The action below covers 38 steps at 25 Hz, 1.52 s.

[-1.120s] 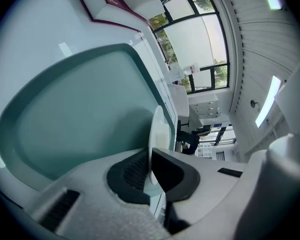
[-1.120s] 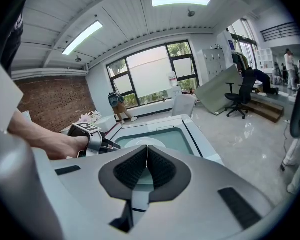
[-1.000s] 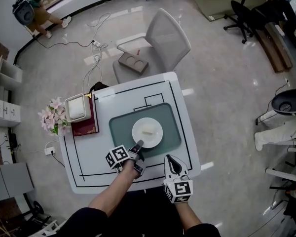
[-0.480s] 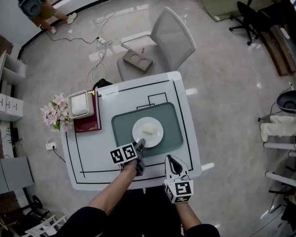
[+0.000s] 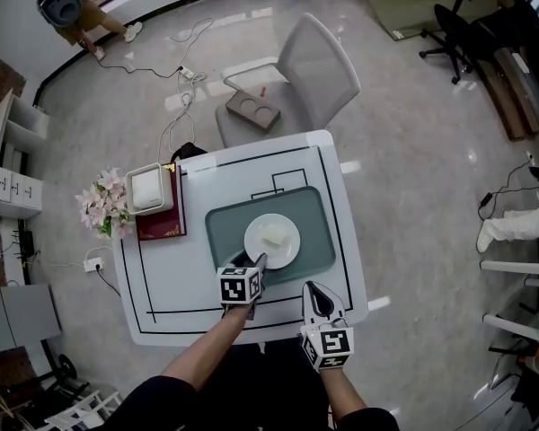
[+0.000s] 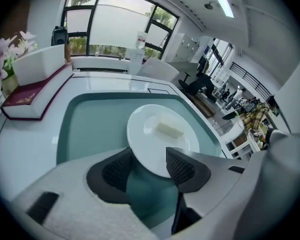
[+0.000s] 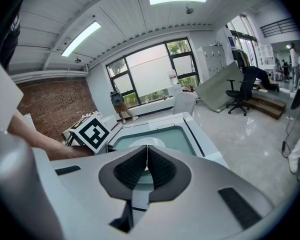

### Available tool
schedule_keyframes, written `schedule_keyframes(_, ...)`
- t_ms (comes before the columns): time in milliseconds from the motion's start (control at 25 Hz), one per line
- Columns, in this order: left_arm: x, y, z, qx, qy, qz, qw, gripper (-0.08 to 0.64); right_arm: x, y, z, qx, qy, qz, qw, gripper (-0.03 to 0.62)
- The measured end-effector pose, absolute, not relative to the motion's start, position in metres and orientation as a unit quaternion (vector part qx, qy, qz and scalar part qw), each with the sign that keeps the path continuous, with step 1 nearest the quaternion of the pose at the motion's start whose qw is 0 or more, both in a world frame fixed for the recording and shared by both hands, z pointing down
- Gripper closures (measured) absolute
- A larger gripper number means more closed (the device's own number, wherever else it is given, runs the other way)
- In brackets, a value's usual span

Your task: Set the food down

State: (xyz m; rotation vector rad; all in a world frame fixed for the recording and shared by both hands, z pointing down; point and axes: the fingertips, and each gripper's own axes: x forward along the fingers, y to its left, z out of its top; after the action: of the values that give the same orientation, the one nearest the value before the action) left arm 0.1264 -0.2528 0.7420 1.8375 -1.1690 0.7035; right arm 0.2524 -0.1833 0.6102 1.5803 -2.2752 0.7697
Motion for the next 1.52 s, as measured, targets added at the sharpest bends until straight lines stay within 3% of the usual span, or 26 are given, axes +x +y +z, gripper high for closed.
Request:
schedule_keyframes(600, 0.109, -0.24, 0.701, 0.777, -0.453, 0.227, 0.373, 0.359, 0.217, -0.181, 0.588, 0.541, -0.796, 0.239, 0.13, 0.583)
schedule_keyframes(880, 0.093, -0.222, 0.644, 0.833, -0.427, 0.193, 0.293, 0.364, 0.185, -0.174, 0.551, 0.549, -0.807, 0.2, 0.089, 0.583)
schedule_keyframes(1000, 0.085, -0.214, 0.616, 0.851, -0.424, 0.176, 0.255, 0.392, 0.177, -0.17, 0.54, 0.551, -0.809, 0.188, 0.08, 0.583)
schedule_keyframes(1280, 0.071, -0.181, 0.569, 0.888, -0.392, 0.163, 0.175, 0.544, 0.156, -0.152, 0.526, 0.552, -0.811, 0.17, 0.09, 0.583)
schedule_keyframes(1520, 0.066, -0.158, 0.538, 0.908, -0.373, 0.139, 0.133, 0.555, 0.141, -0.14, 0.516, 0.553, -0.812, 0.169, 0.083, 0.584)
